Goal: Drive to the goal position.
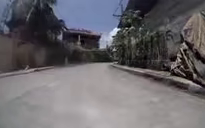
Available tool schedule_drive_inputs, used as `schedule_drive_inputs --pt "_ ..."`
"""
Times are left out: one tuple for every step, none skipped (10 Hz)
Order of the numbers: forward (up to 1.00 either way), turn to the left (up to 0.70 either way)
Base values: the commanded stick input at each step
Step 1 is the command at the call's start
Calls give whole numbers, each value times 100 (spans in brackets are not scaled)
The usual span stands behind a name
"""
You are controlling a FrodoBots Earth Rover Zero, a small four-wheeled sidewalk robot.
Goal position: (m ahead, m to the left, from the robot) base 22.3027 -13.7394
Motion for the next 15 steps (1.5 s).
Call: schedule_drive_inputs --pt "85 0" --pt "85 0" --pt "85 0" --pt "85 0" --pt "85 0" --pt "85 0" --pt "85 0" --pt "85 0" --pt "85 -2" --pt "85 -10" --pt "85 -19" --pt "85 -27" --pt "85 -34" --pt "85 -31" --pt "85 -24"
